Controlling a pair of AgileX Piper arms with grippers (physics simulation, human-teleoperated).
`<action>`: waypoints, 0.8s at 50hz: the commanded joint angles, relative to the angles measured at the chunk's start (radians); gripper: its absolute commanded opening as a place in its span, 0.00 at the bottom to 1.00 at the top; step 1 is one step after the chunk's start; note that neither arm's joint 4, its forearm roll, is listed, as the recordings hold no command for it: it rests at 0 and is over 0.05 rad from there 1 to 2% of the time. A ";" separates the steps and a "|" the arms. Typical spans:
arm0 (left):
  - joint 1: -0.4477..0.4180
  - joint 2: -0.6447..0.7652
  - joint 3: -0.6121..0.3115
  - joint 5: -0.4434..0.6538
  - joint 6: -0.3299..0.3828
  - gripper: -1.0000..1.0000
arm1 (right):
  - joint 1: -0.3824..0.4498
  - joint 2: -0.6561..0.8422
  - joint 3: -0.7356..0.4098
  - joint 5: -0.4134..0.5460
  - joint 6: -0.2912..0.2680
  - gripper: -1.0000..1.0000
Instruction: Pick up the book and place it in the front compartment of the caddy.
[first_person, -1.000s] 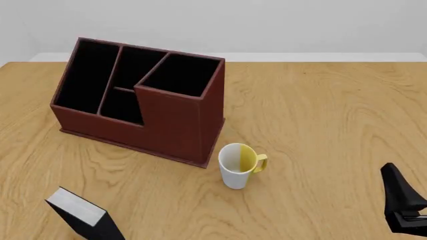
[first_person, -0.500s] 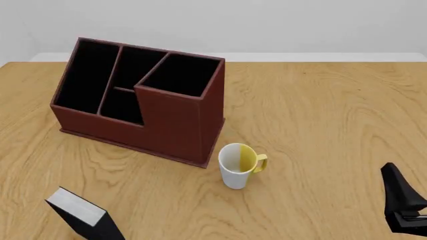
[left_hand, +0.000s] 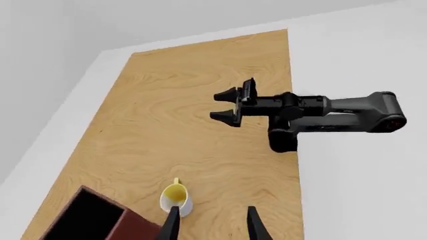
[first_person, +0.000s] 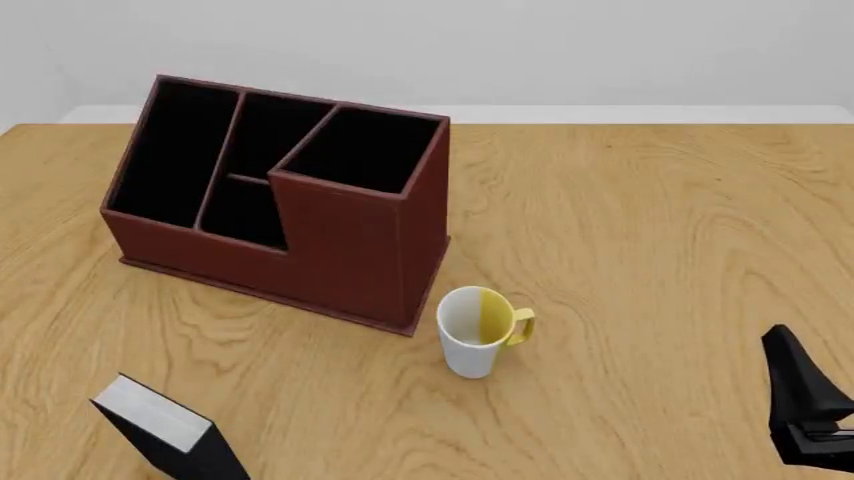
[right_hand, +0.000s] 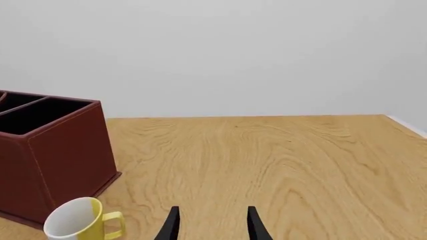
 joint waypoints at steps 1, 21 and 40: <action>-0.114 0.069 0.040 0.039 -0.006 1.00 | -0.002 0.000 0.000 -0.001 0.006 1.00; -0.155 0.173 0.239 0.039 0.018 1.00 | -0.006 -0.002 0.003 -0.002 0.001 1.00; -0.045 0.230 0.378 0.039 0.175 1.00 | -0.003 -0.004 -0.001 0.003 0.014 1.00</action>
